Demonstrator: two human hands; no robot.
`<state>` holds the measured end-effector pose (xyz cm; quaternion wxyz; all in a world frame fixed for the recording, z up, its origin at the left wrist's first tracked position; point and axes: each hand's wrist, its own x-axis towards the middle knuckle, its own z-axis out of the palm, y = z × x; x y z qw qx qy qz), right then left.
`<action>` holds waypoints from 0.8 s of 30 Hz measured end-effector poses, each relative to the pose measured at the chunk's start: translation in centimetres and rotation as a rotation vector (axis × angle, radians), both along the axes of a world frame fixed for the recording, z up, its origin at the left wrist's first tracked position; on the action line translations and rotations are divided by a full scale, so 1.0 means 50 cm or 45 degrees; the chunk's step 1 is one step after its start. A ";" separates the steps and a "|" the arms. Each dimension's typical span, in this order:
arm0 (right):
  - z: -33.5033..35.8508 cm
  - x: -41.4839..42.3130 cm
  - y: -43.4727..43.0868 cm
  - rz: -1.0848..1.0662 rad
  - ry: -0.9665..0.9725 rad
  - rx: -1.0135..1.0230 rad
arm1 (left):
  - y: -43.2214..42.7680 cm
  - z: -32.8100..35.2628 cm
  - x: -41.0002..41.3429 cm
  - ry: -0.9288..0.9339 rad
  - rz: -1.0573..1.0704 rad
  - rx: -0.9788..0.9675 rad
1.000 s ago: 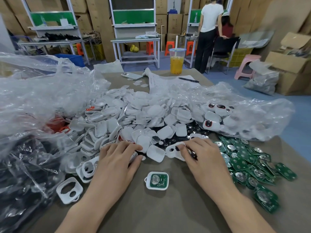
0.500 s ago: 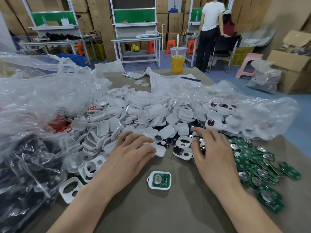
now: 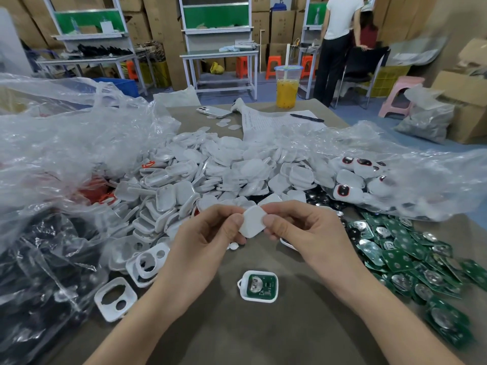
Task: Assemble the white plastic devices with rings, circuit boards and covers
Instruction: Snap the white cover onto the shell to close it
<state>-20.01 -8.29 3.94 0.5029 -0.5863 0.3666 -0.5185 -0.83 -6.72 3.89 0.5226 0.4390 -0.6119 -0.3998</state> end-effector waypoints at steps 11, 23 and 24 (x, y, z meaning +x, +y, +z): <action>0.003 0.000 0.001 -0.024 0.002 0.105 | 0.007 0.005 0.001 -0.019 -0.002 0.008; 0.008 -0.002 0.005 0.130 -0.073 0.140 | 0.028 0.011 -0.002 -0.246 -0.144 0.010; 0.009 -0.001 0.006 0.152 -0.078 0.139 | 0.030 0.011 -0.005 -0.236 -0.150 0.013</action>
